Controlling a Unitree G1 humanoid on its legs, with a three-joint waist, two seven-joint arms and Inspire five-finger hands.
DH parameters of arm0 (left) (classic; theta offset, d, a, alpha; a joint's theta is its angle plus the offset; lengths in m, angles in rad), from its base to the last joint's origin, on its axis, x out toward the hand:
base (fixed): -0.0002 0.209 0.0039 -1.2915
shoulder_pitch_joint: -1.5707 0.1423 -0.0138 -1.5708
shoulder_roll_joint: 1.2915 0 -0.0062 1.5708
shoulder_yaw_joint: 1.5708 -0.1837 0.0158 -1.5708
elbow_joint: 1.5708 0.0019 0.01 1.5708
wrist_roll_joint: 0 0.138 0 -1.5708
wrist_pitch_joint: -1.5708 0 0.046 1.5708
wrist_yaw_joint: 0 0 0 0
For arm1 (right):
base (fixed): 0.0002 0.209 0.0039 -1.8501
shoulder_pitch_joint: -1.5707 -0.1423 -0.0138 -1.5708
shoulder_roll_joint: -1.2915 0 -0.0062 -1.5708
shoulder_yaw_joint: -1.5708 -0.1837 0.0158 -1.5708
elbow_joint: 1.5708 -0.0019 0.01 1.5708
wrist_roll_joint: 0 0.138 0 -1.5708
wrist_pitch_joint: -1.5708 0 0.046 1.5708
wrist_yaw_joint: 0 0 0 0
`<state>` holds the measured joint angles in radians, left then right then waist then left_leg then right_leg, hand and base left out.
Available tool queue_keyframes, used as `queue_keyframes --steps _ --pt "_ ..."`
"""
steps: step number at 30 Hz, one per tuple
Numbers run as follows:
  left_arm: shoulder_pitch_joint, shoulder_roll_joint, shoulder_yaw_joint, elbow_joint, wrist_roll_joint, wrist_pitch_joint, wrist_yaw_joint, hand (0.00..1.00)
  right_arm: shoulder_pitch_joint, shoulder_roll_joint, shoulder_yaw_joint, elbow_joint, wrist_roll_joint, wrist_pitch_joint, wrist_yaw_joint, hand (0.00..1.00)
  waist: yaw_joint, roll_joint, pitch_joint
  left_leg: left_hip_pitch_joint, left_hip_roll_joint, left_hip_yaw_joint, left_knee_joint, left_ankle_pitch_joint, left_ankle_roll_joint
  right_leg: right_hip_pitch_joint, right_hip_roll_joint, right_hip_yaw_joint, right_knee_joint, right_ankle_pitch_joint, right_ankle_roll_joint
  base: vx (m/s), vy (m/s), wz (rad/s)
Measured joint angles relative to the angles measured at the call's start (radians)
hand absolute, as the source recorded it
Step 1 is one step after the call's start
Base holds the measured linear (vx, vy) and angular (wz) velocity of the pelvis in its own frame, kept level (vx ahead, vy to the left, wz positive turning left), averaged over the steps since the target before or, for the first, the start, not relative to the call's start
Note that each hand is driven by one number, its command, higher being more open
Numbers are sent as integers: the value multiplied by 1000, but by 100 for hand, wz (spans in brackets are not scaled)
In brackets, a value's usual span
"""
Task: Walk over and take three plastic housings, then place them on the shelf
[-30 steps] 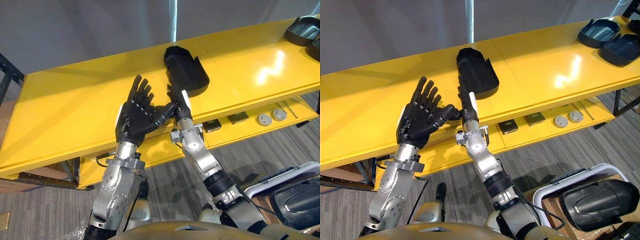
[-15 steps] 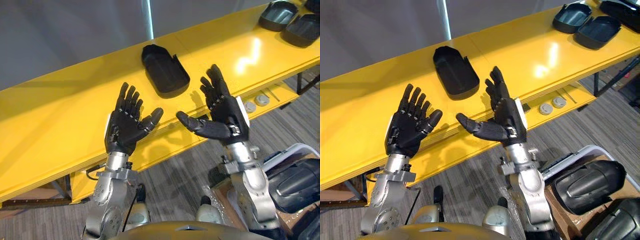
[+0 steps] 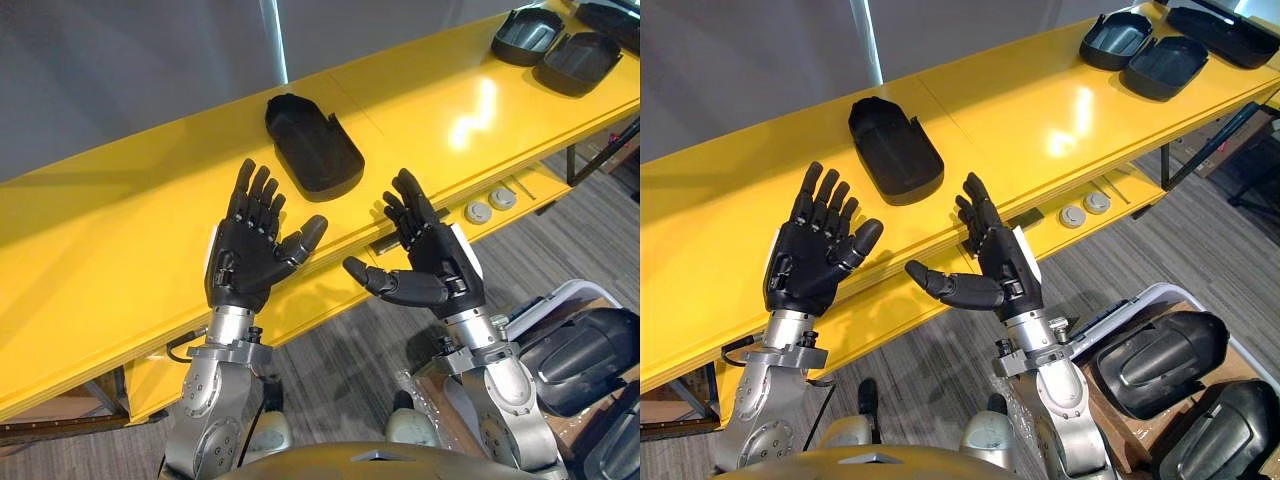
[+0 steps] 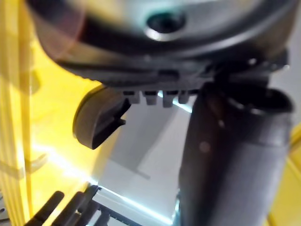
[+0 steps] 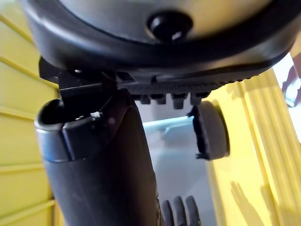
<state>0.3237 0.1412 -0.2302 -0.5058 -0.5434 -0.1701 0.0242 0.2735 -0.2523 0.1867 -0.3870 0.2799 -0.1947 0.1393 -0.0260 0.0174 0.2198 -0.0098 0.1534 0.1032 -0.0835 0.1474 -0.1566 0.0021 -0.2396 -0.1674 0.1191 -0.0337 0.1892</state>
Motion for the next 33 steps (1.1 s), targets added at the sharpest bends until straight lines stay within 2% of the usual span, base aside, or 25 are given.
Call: queue_keyframes --steps 5,11,16,33 --pt "-1 14 -1 0 1 0 1 100 -58 -14 26 50 -1 32 -40 100 0 0 0 -3 0 -11 0 2 1 5 0 -10 0 0 0 -23 -3 5" --pt "-2 15 0 0 20 0 11 100 -125 -18 31 110 -45 34 -109 100 4 0 0 -14 0 -23 0 8 1 1 0 -22 2 0 -1 -22 -2 6" --pt "-9 15 0 5 45 0 13 100 -182 -18 34 176 -77 34 -148 100 23 0 0 -15 -1 -27 0 13 2 2 0 -24 4 0 -1 -3 -1 1" --pt "-21 13 28 8 45 1 8 100 -338 -14 42 277 -117 59 -168 100 48 4 7 -37 -2 -80 0 26 2 13 -1 -75 19 -9 -9 -22 -6 8"
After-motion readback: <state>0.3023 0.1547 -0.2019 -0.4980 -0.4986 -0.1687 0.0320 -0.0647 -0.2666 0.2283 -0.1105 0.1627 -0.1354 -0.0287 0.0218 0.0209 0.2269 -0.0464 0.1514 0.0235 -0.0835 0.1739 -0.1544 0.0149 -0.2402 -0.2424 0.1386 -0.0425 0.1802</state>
